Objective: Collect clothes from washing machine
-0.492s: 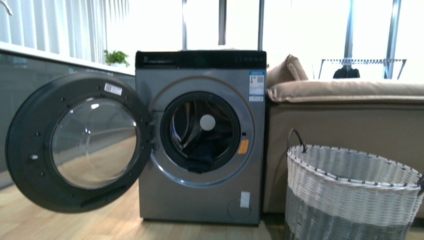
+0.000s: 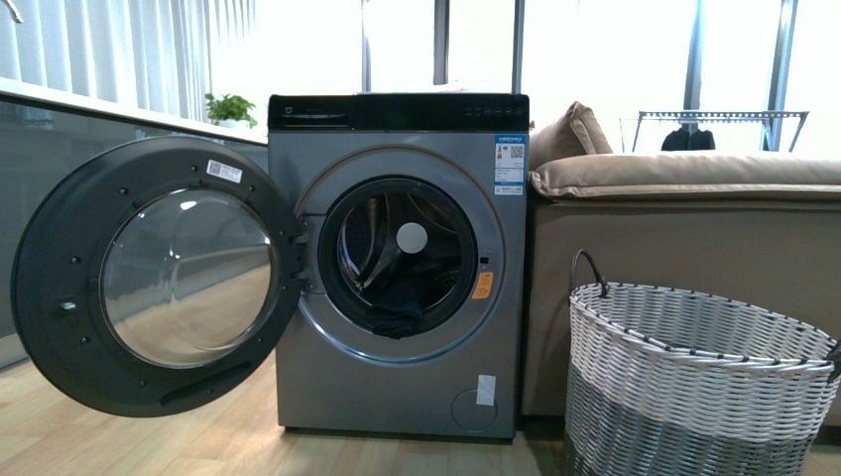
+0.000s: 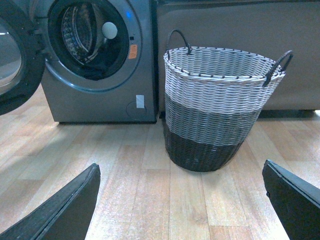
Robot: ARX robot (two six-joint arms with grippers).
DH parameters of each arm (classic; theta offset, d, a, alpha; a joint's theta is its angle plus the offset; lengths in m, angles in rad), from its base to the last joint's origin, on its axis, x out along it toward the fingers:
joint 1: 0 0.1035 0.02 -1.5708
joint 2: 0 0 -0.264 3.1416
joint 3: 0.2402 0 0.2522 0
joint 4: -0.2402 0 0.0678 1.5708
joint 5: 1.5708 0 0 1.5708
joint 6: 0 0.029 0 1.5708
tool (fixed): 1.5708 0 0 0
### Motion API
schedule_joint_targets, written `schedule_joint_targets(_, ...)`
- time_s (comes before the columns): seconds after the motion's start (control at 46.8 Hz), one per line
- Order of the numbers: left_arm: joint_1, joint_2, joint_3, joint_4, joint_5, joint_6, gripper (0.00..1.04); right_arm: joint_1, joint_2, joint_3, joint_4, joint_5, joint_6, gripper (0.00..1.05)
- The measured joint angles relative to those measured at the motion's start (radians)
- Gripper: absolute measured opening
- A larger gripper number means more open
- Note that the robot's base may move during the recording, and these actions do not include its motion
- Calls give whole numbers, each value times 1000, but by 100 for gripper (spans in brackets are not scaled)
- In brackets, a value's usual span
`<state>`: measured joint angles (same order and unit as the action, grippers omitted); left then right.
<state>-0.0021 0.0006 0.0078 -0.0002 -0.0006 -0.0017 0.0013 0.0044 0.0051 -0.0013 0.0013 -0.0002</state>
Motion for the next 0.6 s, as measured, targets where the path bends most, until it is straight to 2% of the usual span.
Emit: schedule_joint_targets(0.599, 0, 3, 0, 0, 1, 0, 98, 0, 0, 0, -1, 1, 0, 97)
